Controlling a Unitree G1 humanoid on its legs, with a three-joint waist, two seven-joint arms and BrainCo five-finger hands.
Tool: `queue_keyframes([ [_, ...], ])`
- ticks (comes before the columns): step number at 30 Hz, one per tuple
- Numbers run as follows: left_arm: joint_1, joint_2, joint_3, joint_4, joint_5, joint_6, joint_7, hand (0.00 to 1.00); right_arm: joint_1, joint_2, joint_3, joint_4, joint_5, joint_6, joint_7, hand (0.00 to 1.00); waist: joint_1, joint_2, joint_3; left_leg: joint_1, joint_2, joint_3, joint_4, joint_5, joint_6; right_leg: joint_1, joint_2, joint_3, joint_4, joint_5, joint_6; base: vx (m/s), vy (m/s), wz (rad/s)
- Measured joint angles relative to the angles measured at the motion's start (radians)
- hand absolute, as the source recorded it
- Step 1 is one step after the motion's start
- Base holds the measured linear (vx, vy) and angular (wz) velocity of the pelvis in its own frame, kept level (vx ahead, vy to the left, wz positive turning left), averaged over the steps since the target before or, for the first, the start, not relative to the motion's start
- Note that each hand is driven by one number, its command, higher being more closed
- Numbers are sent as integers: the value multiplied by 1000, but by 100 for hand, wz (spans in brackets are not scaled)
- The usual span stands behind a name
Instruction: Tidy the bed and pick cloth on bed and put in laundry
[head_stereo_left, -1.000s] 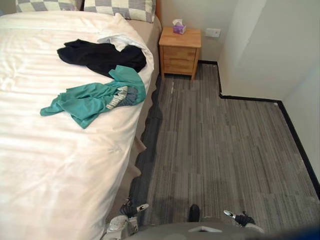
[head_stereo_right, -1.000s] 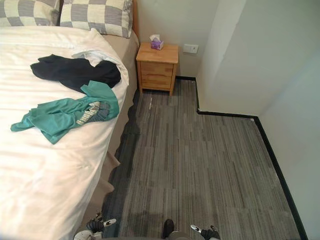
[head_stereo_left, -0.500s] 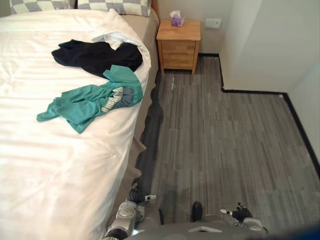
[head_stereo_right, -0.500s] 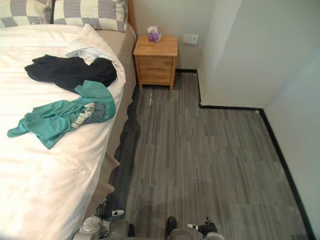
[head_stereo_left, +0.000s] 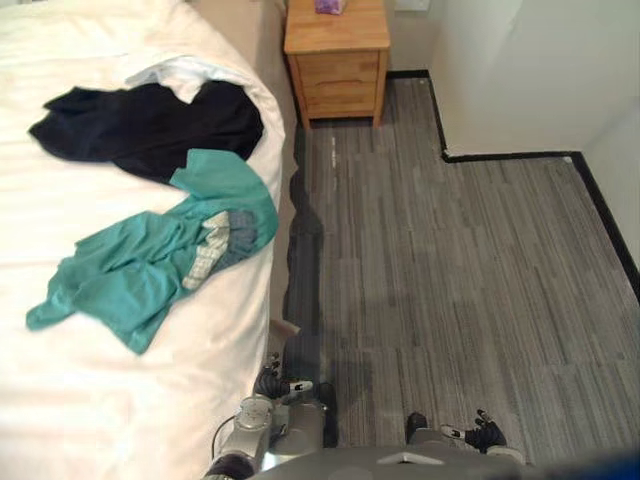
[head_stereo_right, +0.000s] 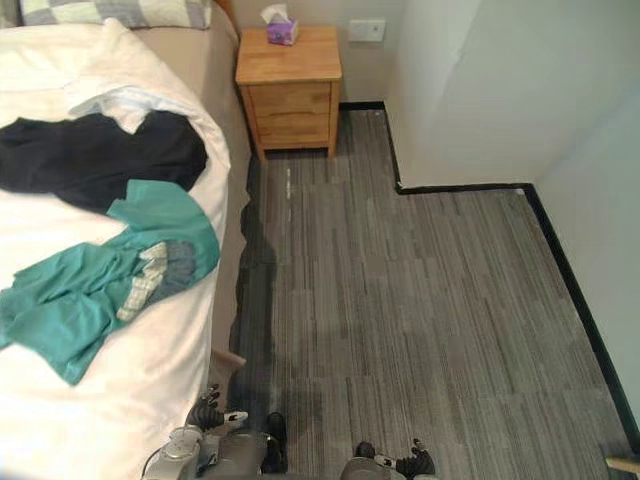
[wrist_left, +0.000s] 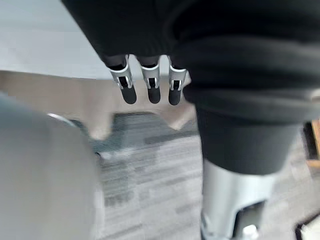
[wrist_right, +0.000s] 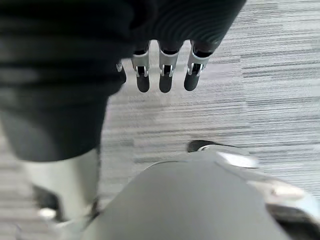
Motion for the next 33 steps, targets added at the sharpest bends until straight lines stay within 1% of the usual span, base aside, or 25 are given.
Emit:
queue_keyframes([
  [1,18,16,-38,-26,0,1,-3,0,11,4,-3,-26,0,0,11,0,-15,-7,4,41,-1,-1,-11,-54,16,-79,-9,28,209,14,55,351,53,18],
  [2,19,32,-67,-30,-1,9,-4,0,27,19,-5,-48,-1,2,19,0,-36,-30,8,83,-23,-11,-12,-76,26,-150,-37,37,391,94,56,394,20,24],
  [3,27,28,-85,-49,-1,18,-5,0,46,21,-3,-66,0,1,24,0,-48,-23,13,116,-24,-18,-13,-99,36,-190,-45,32,496,111,43,351,-6,19],
  [5,39,29,-87,-87,-8,22,-9,0,63,19,0,-92,0,1,30,0,-57,-17,18,169,-17,-31,-15,-131,43,-244,-44,-11,603,7,-38,306,-30,13],
  [6,50,28,-80,-89,-10,22,-23,0,72,5,10,-114,0,-5,38,0,-66,5,32,218,11,-42,-21,-151,42,-291,-25,-92,615,-83,-100,414,-87,21],
  [8,46,28,-61,-57,-10,12,-28,0,72,-3,15,-123,2,-20,47,0,-88,36,50,262,58,-60,-30,-158,43,-344,26,-186,499,-132,-153,570,-171,40],
  [10,17,18,3,37,-9,6,-19,0,74,-14,19,-107,2,-27,49,0,-107,50,60,286,105,-94,-27,-157,43,-397,96,-199,188,-94,-157,566,-230,61],
  [12,11,23,36,80,-8,4,-18,0,92,-6,21,-83,11,-27,48,0,-113,30,59,312,117,-114,-27,-161,-5,-386,121,-147,-143,128,-170,594,-282,48],
  [13,-11,-1,56,121,-8,3,-11,0,65,-15,-6,-44,25,-24,47,0,-102,85,81,309,167,-116,-5,-173,-49,-346,169,-183,-183,199,-236,582,-253,22],
  [15,-29,-2,62,126,-7,-18,-8,0,20,9,-40,-11,31,-23,42,0,-106,36,125,313,113,-169,-74,-179,-55,-351,118,-164,-68,106,-257,434,-227,33],
  [16,-31,-11,74,127,-4,-24,-6,0,24,23,-51,-13,35,-23,40,0,-111,32,129,318,98,-175,-127,-112,-67,-343,102,-161,9,65,-266,316,-222,44],
  [17,-31,-20,79,132,1,-29,-6,0,31,20,-47,-13,37,-23,39,0,-113,36,124,304,110,-154,-96,-31,-76,-328,105,-162,60,25,-255,319,-191,38],
  [18,-30,-23,81,139,1,-29,-5,0,35,22,-46,-11,38,-21,38,0,-109,36,112,302,117,-154,-74,-24,-82,-313,105,-164,65,-2,-248,351,-161,36],
  [19,-18,-27,104,142,1,-25,-4,0,40,25,-41,-9,38,-19,38,0,-111,33,91,282,120,-174,2,-23,-86,-251,111,-167,8,-85,-229,374,-162,37],
  [20,-17,-45,135,140,1,-24,-3,0,41,13,-44,-8,38,-16,41,0,-111,59,95,218,151,-176,171,-28,-95,-186,141,-185,-50,-93,-220,378,-168,38],
  [21,-16,-52,154,137,0,-24,-5,0,45,8,-46,-13,38,-13,40,0,-109,66,92,162,167,-182,292,-12,-94,-158,158,-192,-80,-92,-222,357,-164,18],
  [22,-11,-64,189,116,-10,-23,-4,0,60,-2,-35,-24,38,-5,38,0,-103,79,89,48,205,-204,540,105,-108,-87,191,-204,-147,-89,-236,369,-130,4],
  [23,-2,-63,196,87,-16,-27,-3,0,70,-15,-9,-35,41,-5,29,0,-82,85,89,-46,241,-219,750,134,-123,-13,219,-208,-201,-87,-259,466,-138,-10],
  [25,-4,-64,191,51,-30,-26,-4,0,70,-19,15,-44,45,-5,21,0,-54,76,88,-150,260,-188,902,56,-123,82,235,-197,-257,-94,-275,464,-100,-22],
  [28,-7,-58,192,20,-40,-36,0,0,68,-8,21,-58,50,-9,19,0,-22,39,81,-249,236,-73,831,-56,-104,203,208,-171,-336,-92,-274,492,-24,-26],
  [29,-14,-59,191,19,-44,-46,0,0,62,-7,20,-56,49,-9,20,0,-13,34,82,-275,198,-31,722,-91,-94,241,180,-168,-352,-93,-271,442,97,-17],
  [30,-20,-59,183,21,-44,-46,1,0,62,-6,19,-50,47,-9,19,0,-2,29,79,-288,147,5,556,-94,-85,270,147,-169,-357,-102,-245,534,118,-13],
  [31,-20,-59,182,21,-44,-46,1,0,63,-6,18,-50,47,-9,20,0,-2,29,79,-290,128,11,482,-82,-78,280,138,-172,-357,-107,-236,458,134,-4],
  [32,-12,-63,173,25,-44,-46,2,0,73,-16,15,-53,42,-10,21,0,-2,48,67,-287,91,34,221,68,-41,308,139,-181,-361,-127,-194,472,150,17],
  [33,-18,-44,166,27,-45,-48,1,0,65,10,16,-34,38,-4,18,0,3,10,53,-276,60,61,180,120,49,328,109,-184,-371,-145,-164,489,146,33],
])
